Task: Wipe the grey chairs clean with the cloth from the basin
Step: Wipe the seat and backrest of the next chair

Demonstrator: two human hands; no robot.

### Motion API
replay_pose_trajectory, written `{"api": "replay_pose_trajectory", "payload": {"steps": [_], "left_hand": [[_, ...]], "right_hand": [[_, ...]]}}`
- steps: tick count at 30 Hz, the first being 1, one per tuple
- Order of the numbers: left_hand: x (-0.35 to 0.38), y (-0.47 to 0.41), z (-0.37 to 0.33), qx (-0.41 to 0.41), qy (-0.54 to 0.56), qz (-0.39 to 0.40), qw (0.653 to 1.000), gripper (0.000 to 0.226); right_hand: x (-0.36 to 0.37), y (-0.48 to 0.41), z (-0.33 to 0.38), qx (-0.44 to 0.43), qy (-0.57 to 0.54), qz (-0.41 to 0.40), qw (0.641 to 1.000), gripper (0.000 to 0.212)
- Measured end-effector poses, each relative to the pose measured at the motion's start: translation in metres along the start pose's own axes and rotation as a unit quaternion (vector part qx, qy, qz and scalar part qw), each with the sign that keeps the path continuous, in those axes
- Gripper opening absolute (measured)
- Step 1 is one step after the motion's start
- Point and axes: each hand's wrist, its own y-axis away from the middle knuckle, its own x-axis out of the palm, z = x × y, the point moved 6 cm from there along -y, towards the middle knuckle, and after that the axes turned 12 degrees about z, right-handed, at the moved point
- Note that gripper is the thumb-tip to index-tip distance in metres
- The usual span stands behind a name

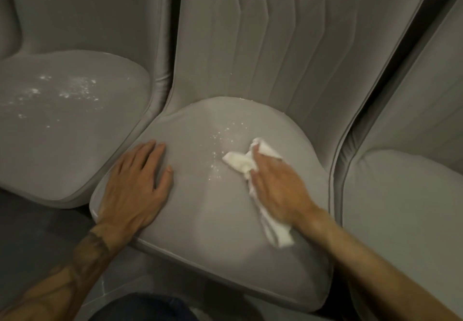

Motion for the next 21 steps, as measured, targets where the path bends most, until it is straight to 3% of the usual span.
{"api": "replay_pose_trajectory", "payload": {"steps": [2,4,8,10,14,16,19,21], "left_hand": [[-0.001,0.001,0.000,-0.004,-0.002,-0.001,1.000,0.070],[-0.002,0.001,-0.002,-0.007,-0.005,0.000,1.000,0.068],[-0.002,0.000,-0.002,-0.007,-0.014,-0.005,1.000,0.064],[-0.002,0.002,-0.001,-0.005,-0.013,-0.007,1.000,0.063],[-0.003,0.003,-0.001,-0.008,-0.003,-0.004,1.000,0.064],[-0.003,0.002,-0.002,-0.011,-0.003,0.001,1.000,0.065],[-0.003,0.001,-0.002,-0.014,-0.003,0.006,1.000,0.066],[-0.003,0.002,-0.002,-0.010,-0.004,0.007,1.000,0.068]], "right_hand": [[-0.012,-0.010,-0.034,0.096,-0.008,-0.004,0.995,0.064],[-0.006,-0.008,-0.011,0.136,-0.014,-0.017,0.990,0.063],[0.038,0.025,0.094,-0.017,-0.031,-0.035,0.999,0.063],[0.029,0.027,0.079,-0.053,-0.031,-0.017,0.998,0.064],[0.005,0.022,0.002,0.091,-0.015,-0.027,0.995,0.063],[0.014,0.025,0.032,0.114,-0.031,-0.034,0.992,0.064],[0.046,0.028,0.111,0.015,-0.024,-0.025,0.999,0.064],[0.041,0.033,0.113,-0.058,-0.017,-0.028,0.998,0.063]]}}
